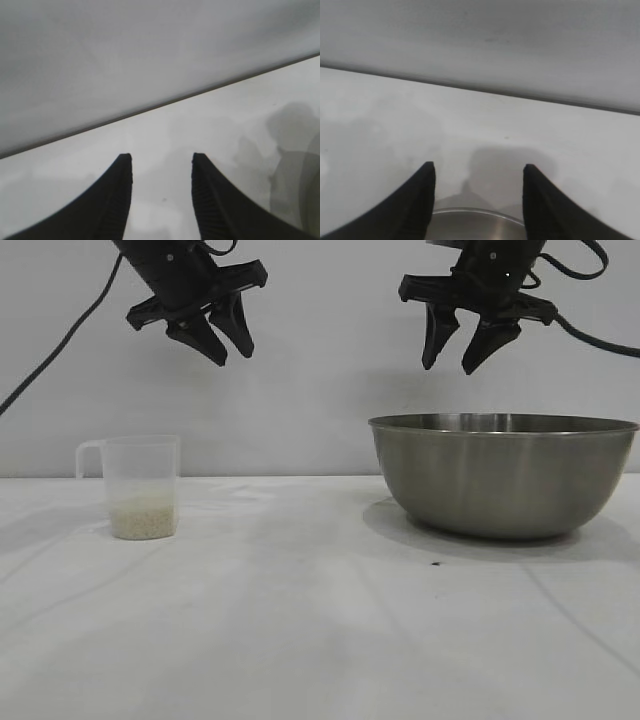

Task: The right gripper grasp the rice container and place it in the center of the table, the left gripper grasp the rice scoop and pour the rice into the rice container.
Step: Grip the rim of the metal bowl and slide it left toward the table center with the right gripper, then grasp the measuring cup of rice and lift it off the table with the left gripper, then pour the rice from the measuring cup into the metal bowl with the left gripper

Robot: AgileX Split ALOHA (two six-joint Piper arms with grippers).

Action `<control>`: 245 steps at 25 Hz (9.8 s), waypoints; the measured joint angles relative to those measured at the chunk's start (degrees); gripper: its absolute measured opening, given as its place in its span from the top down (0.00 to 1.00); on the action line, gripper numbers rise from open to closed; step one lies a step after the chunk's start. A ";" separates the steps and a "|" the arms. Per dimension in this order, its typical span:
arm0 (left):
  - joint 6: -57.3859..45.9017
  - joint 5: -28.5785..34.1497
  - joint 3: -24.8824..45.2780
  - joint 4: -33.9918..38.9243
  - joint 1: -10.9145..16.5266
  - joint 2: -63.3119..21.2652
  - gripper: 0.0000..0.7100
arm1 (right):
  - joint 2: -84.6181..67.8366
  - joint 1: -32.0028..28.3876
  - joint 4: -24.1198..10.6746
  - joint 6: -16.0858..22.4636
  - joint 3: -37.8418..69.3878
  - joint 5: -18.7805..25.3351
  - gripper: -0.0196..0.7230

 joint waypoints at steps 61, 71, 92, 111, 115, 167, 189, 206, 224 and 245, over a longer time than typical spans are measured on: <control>0.00 3.55 0.00 1.05 0.00 0.00 0.60 | 4.57 1.12 -10.10 1.34 0.73 29.55 0.87; 0.08 5.59 0.00 2.46 0.00 0.00 0.60 | 4.32 8.29 -11.61 1.20 0.73 29.91 0.87; 0.32 9.21 0.00 4.53 0.63 -3.07 0.60 | -51.62 11.24 -12.38 0.57 65.86 -18.16 0.63; 19.11 4.38 27.19 0.74 0.63 -24.91 0.60 | -116.13 11.37 -9.84 10.03 81.88 13.09 0.63; 27.74 -4.87 40.00 -1.73 0.63 -32.86 0.60 | -113.02 11.37 -7.47 10.23 81.14 15.24 0.63; -22.65 -96.56 92.67 31.98 0.63 -17.79 0.70 | -125.95 11.37 -10.83 14.97 80.31 25.78 0.63; -19.61 -97.05 83.44 32.43 0.63 -9.44 0.70 | -125.95 11.37 -10.94 14.97 80.31 25.78 0.63; -19.14 -97.05 73.10 30.72 0.63 -4.81 0.95 | -125.95 11.37 -11.05 15.10 80.31 25.87 0.63; 8.61 -96.29 63.65 49.48 0.63 -15.97 1.00 | -125.95 11.37 -11.16 15.10 80.31 26.00 0.63; 61.83 -72.43 51.17 65.83 -11.81 -16.42 1.00 | -125.95 11.37 -11.96 16.46 80.31 26.23 0.63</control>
